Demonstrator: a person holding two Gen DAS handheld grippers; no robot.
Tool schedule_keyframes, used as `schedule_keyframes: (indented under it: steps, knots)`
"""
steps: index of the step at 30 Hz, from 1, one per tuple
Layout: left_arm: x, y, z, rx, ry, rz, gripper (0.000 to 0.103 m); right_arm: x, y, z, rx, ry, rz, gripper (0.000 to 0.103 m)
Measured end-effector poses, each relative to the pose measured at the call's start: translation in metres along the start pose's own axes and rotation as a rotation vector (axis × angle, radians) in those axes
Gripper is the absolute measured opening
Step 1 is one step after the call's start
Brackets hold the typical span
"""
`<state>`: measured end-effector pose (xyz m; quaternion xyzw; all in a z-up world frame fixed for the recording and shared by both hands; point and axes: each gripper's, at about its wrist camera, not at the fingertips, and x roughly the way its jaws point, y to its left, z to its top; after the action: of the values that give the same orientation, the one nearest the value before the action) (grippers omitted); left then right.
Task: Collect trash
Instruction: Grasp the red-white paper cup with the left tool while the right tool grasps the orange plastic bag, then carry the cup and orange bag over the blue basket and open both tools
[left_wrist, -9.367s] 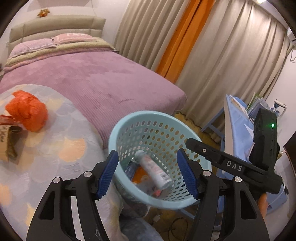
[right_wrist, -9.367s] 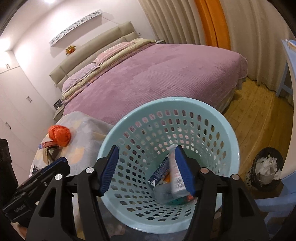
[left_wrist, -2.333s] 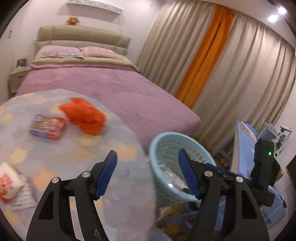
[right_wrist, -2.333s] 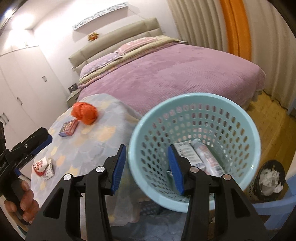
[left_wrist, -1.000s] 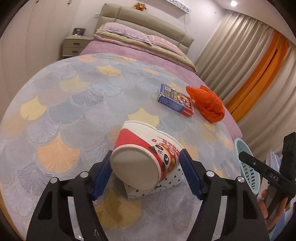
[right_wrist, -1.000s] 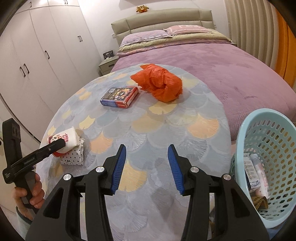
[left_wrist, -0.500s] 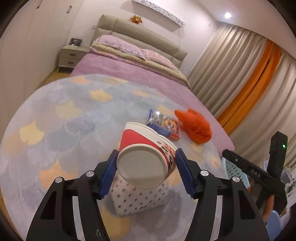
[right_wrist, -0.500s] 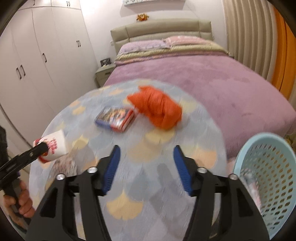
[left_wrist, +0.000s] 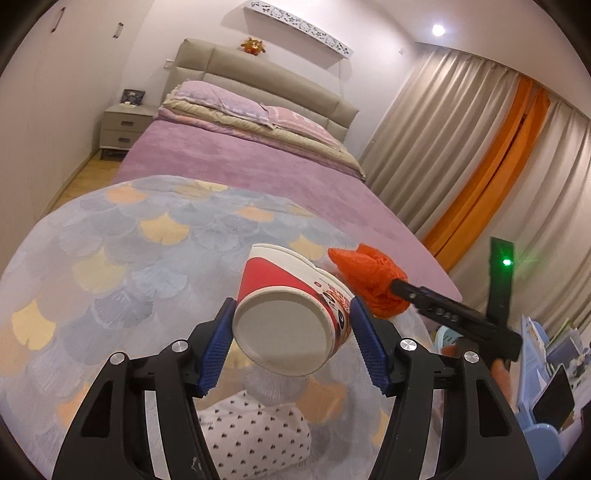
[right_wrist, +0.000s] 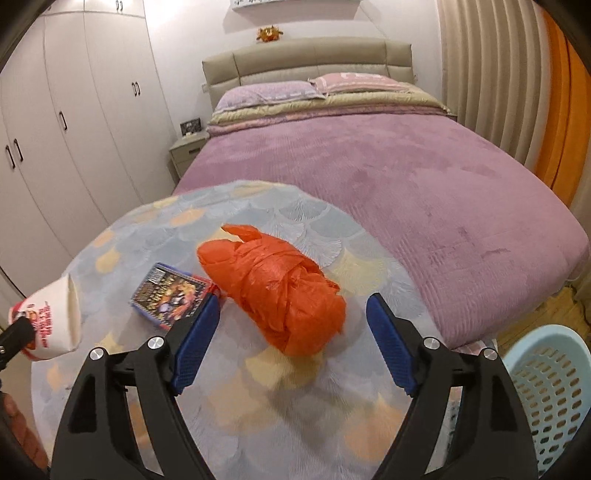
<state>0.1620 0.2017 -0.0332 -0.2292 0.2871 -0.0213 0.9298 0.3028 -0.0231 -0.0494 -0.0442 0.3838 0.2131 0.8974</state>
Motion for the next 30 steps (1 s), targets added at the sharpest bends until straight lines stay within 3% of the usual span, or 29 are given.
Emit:
schedule_keyframes:
  steps: [8,10,13,15,22,30]
  knots:
    - [0.014,0.0,-0.002,0.016,0.02,0.002,0.06,0.027,0.007,-0.003,-0.026,0.029,0.004,0.073]
    - [0.014,0.0,-0.001,0.013,0.02,-0.001,0.06,0.028,0.008,-0.004,-0.032,0.045,0.023,0.053]
    - [0.013,-0.004,-0.002,0.015,0.02,-0.005,0.06,0.028,0.008,-0.006,-0.043,0.049,0.025,0.038]
    - [0.013,-0.007,-0.002,0.02,0.02,-0.007,0.06,0.024,0.01,-0.009,-0.047,0.042,0.036,0.034]
    - [0.005,-0.024,-0.005,0.045,0.012,-0.025,0.06,-0.005,0.011,-0.026,-0.043,0.008,0.041,0.032]
    - [0.0,-0.063,-0.013,0.103,0.011,-0.083,0.06,-0.068,-0.017,-0.046,0.021,-0.04,-0.004,0.031]
